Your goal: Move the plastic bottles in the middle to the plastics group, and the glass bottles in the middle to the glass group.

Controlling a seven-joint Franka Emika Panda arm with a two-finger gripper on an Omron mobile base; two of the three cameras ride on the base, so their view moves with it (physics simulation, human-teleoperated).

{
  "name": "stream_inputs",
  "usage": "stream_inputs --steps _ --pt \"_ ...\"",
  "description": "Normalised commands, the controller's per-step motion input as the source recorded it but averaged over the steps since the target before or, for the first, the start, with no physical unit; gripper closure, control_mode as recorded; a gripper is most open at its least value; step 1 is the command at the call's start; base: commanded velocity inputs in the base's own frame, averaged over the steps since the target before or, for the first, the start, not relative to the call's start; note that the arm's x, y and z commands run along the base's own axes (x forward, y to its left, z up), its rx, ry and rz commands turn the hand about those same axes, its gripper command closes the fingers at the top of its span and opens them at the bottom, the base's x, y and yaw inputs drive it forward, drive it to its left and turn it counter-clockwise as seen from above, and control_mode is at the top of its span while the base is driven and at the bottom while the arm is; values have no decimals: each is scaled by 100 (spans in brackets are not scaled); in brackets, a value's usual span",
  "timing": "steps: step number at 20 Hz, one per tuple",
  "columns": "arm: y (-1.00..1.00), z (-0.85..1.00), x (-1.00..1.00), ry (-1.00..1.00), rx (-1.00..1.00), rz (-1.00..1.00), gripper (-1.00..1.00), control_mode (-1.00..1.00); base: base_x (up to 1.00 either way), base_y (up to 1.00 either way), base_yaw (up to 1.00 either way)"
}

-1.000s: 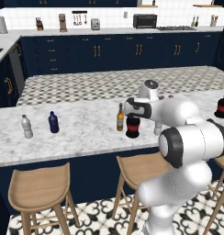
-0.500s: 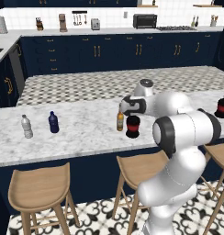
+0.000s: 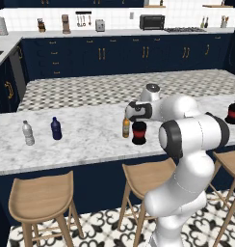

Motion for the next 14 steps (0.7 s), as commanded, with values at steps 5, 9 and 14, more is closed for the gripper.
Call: stream_inputs --steps 5,9,14 --pt "0 -6 0 -10 0 0 -100 -100 0 0 0" --pt "0 -8 0 -6 0 0 -100 -100 0 0 0" --pt "0 0 0 0 0 0 -100 -100 0 0 0"
